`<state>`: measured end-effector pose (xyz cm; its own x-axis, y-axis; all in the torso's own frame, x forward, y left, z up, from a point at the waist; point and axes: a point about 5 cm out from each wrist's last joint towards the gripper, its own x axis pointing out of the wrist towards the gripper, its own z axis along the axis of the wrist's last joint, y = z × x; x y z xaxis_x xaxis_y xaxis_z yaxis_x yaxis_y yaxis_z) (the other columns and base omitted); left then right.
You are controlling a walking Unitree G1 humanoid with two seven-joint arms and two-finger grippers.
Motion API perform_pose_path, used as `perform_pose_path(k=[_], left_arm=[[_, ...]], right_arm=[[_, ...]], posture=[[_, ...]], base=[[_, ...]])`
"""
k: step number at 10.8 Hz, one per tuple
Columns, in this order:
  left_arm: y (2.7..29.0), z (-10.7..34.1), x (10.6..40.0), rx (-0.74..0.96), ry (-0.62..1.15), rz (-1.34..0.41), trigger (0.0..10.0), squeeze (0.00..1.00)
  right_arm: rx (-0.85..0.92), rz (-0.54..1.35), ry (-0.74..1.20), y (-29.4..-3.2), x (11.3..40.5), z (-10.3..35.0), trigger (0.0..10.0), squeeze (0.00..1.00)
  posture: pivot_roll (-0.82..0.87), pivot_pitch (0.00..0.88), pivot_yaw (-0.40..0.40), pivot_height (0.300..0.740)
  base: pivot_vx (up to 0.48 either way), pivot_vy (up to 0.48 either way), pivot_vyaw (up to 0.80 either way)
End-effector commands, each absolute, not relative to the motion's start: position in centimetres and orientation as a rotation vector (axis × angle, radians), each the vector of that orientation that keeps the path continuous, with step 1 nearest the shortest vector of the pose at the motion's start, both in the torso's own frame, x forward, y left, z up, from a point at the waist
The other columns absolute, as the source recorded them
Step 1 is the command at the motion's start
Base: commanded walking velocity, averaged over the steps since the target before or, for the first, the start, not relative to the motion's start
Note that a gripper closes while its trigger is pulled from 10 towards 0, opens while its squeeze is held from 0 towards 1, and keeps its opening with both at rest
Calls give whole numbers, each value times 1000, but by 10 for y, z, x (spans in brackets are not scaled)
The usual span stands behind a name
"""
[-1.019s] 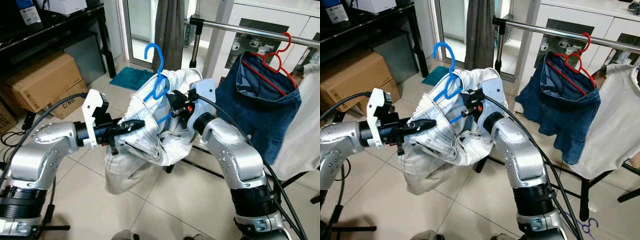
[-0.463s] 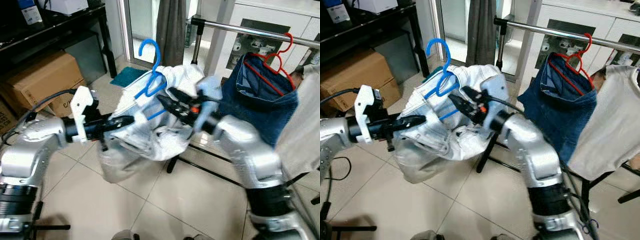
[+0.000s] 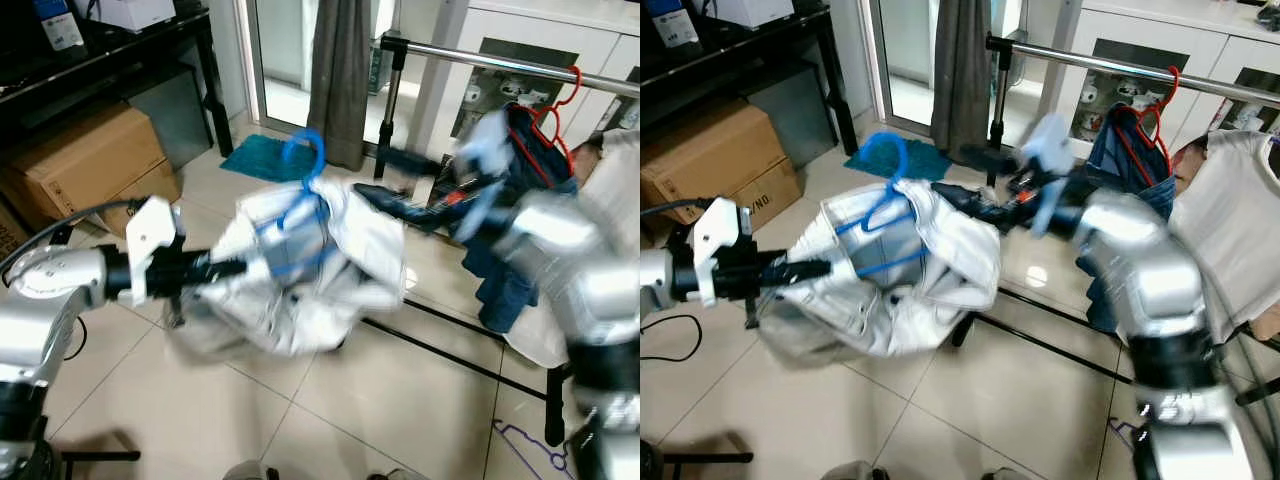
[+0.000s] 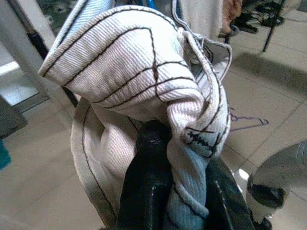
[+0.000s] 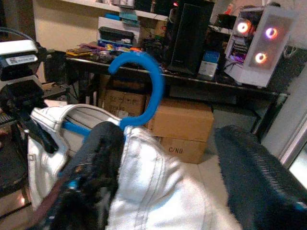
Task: Hang hanger
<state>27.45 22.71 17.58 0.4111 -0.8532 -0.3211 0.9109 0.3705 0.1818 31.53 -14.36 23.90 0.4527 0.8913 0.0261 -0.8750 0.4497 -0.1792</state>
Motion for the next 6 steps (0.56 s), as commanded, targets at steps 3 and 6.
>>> perform_pose_path(k=[3, 6], left_arm=[[227, 193, 270, 474, 58, -1196, 0, 0], [228, 193, 265, 552, 58, -1246, 0, 0]], right_arm=[[-258, 1331, -86, -144, 323, 237, 10000, 522], [-290, 1481, 41, -141, 334, 225, 10000, 0]], posture=[[22, 10, -5, 740], [36, 11, -12, 740]], base=[[0, 0, 0], [0, 0, 0]])
